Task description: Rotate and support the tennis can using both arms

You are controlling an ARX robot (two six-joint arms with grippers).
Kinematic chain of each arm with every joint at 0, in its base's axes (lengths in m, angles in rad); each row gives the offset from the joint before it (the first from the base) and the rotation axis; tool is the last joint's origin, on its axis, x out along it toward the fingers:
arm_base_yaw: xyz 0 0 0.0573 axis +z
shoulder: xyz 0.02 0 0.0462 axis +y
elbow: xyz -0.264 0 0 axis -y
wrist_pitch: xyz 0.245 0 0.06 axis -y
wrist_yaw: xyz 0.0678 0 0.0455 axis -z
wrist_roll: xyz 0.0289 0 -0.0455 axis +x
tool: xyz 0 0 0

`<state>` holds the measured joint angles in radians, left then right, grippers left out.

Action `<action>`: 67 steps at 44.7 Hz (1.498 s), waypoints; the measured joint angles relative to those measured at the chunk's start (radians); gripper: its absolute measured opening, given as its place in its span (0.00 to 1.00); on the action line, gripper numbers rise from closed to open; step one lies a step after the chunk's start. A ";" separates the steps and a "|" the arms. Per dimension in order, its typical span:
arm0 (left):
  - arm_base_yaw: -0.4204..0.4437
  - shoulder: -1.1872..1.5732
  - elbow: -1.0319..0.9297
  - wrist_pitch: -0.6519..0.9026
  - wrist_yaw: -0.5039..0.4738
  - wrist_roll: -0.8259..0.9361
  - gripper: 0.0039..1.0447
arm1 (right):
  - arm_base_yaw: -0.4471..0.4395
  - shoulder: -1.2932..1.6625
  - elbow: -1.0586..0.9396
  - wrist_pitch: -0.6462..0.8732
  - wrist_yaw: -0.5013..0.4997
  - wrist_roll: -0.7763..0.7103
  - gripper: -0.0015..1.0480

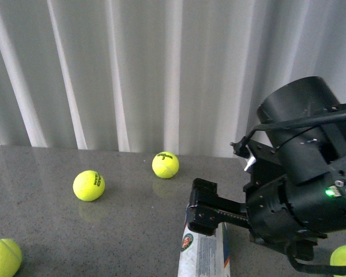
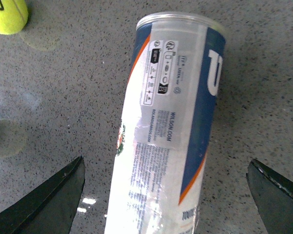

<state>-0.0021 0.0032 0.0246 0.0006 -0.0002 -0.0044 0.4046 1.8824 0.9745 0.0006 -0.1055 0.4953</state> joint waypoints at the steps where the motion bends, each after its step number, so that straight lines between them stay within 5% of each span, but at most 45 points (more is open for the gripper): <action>1: 0.000 0.000 0.000 0.000 0.000 0.000 0.94 | 0.003 0.014 0.012 -0.007 0.003 -0.001 0.93; 30: 0.000 0.000 0.000 0.000 0.000 0.000 0.94 | 0.050 0.312 0.224 -0.089 0.052 -0.097 0.93; 35: 0.000 0.000 0.000 0.000 0.000 0.000 0.94 | 0.049 0.309 0.219 -0.067 0.103 -0.193 0.77; 45: 0.000 0.000 0.000 0.000 0.000 0.000 0.94 | 0.040 0.245 0.132 0.096 0.131 -0.579 0.54; 67: 0.000 0.000 0.000 0.000 0.000 0.000 0.94 | 0.011 0.156 0.109 0.155 -0.148 -1.681 0.26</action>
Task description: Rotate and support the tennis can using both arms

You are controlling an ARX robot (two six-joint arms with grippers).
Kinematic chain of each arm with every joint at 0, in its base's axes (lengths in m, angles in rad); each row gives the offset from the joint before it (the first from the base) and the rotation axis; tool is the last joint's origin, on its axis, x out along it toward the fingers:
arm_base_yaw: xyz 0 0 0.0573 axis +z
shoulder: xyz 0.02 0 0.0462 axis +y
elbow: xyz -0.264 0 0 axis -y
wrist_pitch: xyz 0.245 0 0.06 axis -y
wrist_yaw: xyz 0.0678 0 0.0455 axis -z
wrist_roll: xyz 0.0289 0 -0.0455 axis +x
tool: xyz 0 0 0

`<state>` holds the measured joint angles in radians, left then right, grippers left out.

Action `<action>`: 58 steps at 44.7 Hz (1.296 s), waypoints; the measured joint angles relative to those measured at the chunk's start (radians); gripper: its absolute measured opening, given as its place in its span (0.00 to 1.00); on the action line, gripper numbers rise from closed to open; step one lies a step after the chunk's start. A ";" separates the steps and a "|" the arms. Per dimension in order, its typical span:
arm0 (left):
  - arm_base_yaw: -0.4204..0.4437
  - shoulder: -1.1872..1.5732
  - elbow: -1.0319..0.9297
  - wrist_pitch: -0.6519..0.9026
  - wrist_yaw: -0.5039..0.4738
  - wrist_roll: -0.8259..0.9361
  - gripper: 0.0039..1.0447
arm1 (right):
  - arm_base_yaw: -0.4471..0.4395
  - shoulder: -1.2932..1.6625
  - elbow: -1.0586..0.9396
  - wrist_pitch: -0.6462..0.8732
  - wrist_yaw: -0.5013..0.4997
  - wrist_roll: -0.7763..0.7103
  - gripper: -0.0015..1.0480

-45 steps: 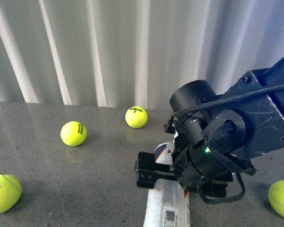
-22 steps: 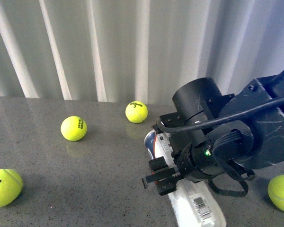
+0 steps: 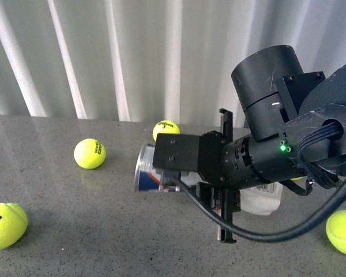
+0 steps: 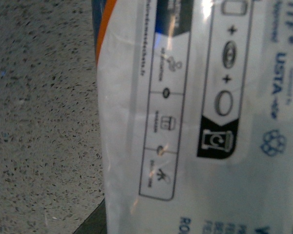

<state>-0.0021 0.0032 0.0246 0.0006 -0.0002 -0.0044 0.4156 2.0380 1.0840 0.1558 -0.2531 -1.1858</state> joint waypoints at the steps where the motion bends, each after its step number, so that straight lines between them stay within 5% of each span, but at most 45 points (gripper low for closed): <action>1: 0.000 0.000 0.000 0.000 0.000 0.000 0.94 | -0.001 0.006 0.003 -0.004 -0.005 -0.036 0.26; 11: 0.000 0.000 0.000 0.000 0.000 0.000 0.94 | -0.005 0.092 0.041 0.005 -0.014 -0.264 0.24; 22: 0.000 0.000 0.000 0.000 0.000 0.000 0.94 | -0.015 0.187 0.067 0.023 -0.004 -0.268 0.22; 33: 0.000 0.000 0.000 0.000 0.000 0.000 0.94 | -0.014 0.184 0.034 0.022 -0.032 -0.198 0.65; 44: 0.000 0.000 0.000 0.000 0.000 0.000 0.94 | -0.015 0.150 0.004 0.029 -0.063 -0.121 0.95; 58: 0.000 0.000 0.000 0.000 0.000 0.000 0.94 | -0.013 0.016 -0.087 0.036 -0.128 0.015 0.93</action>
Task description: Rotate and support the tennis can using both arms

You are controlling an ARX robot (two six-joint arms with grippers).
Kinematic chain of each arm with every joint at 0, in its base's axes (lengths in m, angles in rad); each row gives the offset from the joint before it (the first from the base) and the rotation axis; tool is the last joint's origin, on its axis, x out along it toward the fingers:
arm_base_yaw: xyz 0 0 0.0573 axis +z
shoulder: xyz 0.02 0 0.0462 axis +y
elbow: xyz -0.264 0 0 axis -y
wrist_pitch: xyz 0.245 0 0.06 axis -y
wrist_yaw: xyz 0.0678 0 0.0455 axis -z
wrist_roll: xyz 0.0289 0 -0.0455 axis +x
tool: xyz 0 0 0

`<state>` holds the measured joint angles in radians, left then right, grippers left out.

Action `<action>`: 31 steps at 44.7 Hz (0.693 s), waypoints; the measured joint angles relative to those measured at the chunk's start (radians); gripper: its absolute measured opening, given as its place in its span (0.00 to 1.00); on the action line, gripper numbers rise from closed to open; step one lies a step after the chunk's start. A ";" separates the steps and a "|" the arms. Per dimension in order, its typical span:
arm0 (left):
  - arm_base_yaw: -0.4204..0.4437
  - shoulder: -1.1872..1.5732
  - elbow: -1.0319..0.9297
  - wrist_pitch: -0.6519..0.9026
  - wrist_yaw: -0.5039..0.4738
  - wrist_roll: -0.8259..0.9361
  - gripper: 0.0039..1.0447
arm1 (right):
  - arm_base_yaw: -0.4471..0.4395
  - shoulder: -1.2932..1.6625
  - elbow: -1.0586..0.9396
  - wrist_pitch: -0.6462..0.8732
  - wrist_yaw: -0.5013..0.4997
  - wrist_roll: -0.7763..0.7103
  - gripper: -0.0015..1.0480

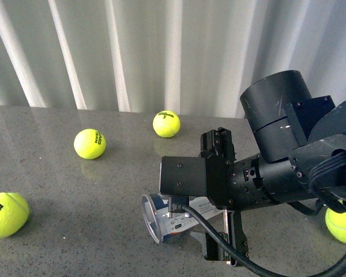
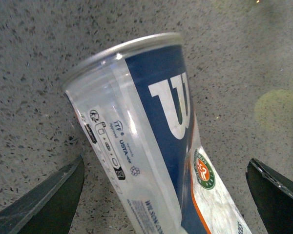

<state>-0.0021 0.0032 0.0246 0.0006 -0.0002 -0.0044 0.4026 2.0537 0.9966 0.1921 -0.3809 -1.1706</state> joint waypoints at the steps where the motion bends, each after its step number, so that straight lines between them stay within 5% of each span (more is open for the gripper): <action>1: 0.000 0.000 0.000 0.000 0.000 0.000 0.94 | 0.000 -0.012 -0.006 0.002 -0.007 0.018 0.93; 10: 0.000 0.000 0.000 0.000 0.000 0.000 0.94 | -0.006 -0.167 -0.067 0.066 -0.059 0.237 0.93; 16: 0.000 0.000 0.000 0.000 0.000 0.000 0.94 | -0.036 -0.317 -0.144 0.194 -0.027 0.542 0.93; 22: 0.000 0.000 0.000 0.000 0.000 0.000 0.94 | -0.086 -0.476 -0.240 0.267 0.141 0.887 0.93; 27: 0.000 0.000 0.000 0.000 -0.001 0.000 0.94 | -0.143 -0.603 -0.315 0.181 0.401 1.214 0.93; 31: 0.000 -0.001 0.000 0.000 0.000 0.000 0.94 | -0.165 -0.616 -0.324 0.173 0.441 1.367 0.93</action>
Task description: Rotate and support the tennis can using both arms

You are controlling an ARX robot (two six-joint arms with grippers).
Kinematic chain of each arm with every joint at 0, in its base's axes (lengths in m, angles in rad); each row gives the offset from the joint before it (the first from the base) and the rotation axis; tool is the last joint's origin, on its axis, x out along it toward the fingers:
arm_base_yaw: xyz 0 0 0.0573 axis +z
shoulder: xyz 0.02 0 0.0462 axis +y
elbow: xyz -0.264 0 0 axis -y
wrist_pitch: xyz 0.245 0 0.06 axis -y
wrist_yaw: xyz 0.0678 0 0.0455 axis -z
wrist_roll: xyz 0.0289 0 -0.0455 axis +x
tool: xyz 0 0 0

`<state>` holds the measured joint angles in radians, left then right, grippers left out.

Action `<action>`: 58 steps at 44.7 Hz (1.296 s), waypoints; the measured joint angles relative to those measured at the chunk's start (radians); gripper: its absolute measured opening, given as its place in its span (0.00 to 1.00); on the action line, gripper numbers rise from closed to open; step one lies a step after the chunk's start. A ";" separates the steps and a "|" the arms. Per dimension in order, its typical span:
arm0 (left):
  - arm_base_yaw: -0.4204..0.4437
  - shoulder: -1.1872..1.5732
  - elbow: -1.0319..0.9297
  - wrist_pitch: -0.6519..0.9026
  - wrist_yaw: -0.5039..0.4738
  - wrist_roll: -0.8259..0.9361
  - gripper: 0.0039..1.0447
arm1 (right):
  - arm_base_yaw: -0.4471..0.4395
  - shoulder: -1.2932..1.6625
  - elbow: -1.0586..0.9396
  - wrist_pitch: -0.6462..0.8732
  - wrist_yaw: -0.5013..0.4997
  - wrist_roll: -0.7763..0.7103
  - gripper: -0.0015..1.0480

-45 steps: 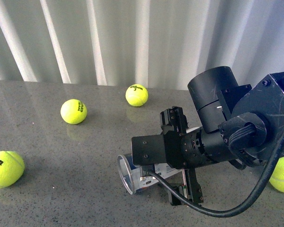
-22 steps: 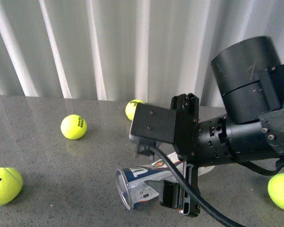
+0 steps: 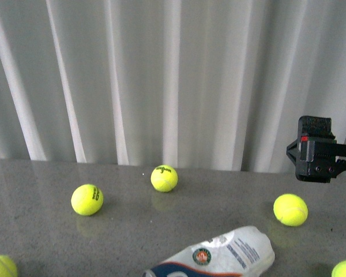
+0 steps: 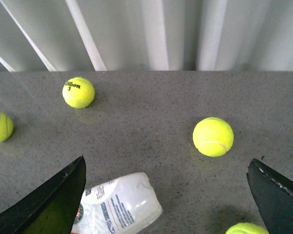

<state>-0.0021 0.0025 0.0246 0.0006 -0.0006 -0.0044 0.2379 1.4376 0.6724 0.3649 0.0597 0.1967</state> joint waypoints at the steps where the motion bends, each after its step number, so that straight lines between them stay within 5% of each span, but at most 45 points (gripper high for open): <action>1: 0.000 0.000 0.000 0.000 0.000 0.000 0.94 | 0.000 0.000 -0.001 0.000 0.000 0.013 0.93; 3: 0.000 0.000 0.000 0.000 0.001 0.000 0.94 | 0.002 0.002 -0.003 0.002 0.000 0.039 0.93; 6: 0.000 0.000 0.000 0.000 0.001 0.000 0.94 | 0.009 0.026 -0.113 0.313 0.141 -0.048 0.80; 11: 0.000 -0.001 0.000 0.000 -0.003 0.000 0.94 | -0.016 -0.013 -0.245 0.584 0.145 -0.143 0.63; 27: 0.000 -0.001 0.000 0.000 0.000 0.000 0.94 | -0.114 -0.281 -0.483 0.589 0.053 -0.196 0.03; 40: 0.000 -0.001 0.000 0.000 0.000 0.000 0.94 | -0.195 -0.431 -0.605 0.563 -0.043 -0.196 0.03; 58: 0.000 -0.001 0.000 0.000 0.000 0.000 0.94 | -0.235 -0.741 -0.663 0.308 -0.060 -0.196 0.03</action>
<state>-0.0021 0.0013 0.0246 0.0002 -0.0006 -0.0044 0.0025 0.6964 0.0097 0.6731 0.0002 0.0006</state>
